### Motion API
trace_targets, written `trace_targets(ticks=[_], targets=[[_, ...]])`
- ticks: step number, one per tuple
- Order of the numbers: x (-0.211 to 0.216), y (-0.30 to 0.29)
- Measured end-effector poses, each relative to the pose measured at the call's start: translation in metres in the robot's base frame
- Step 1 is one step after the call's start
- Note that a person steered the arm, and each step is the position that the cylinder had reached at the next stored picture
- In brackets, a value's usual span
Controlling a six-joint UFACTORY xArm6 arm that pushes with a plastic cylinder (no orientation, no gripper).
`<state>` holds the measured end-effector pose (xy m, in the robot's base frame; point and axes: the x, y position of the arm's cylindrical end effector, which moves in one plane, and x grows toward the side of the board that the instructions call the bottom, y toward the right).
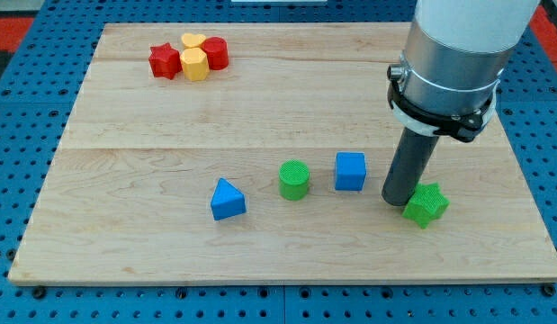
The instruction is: Place the blue blocks and green circle into the green star
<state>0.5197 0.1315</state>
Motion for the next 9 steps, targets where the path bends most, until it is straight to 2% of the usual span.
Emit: trace_targets(ticks=[1,2,3,5,6,7,8,9], targets=[[-0.041,0.013],[-0.073,-0.008],[-0.052,-0.033],[-0.042,-0.125],[-0.028,-0.104],[-0.022,-0.048],[-0.017,-0.017],[-0.032,-0.062]])
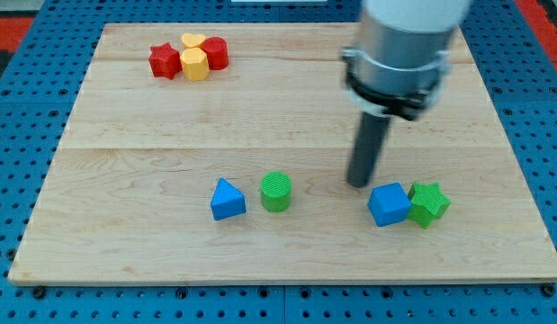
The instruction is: Place the blue blocks and green circle into the green star
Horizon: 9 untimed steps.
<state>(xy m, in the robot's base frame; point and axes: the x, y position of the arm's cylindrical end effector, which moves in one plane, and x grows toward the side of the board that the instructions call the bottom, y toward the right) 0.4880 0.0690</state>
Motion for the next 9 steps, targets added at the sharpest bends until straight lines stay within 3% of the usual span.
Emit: trace_targets(ticks=[2,3,4,5,6,9], targets=[[-0.011,-0.167],[0.025,-0.219],[0.054,-0.231],[0.03,-0.214],[0.023,-0.127],[0.032,-0.006]])
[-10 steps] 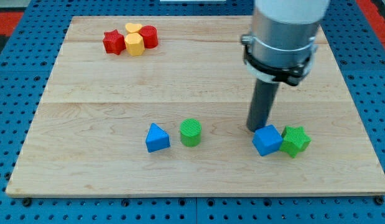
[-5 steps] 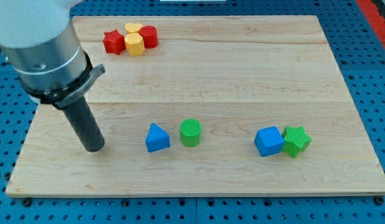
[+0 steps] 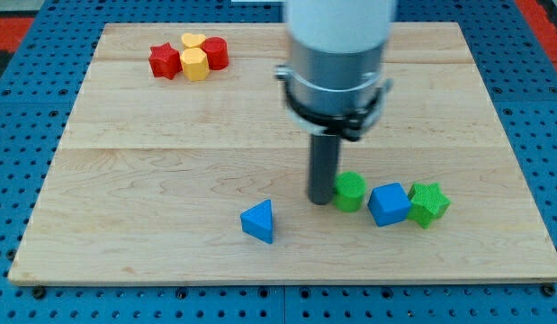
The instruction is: Place the blue blocks and green circle into the green star
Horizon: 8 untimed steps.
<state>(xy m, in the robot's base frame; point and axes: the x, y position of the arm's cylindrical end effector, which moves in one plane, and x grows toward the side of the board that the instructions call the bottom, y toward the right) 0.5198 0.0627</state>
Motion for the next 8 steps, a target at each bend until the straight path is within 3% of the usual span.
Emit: trace_targets(ticks=[1,2,3,4,5,7,8], targets=[[-0.01,0.02],[-0.014,-0.01],[-0.001,-0.112],[0.034,-0.156],[0.046,-0.117],[0.023,-0.022],[0.026,-0.02]])
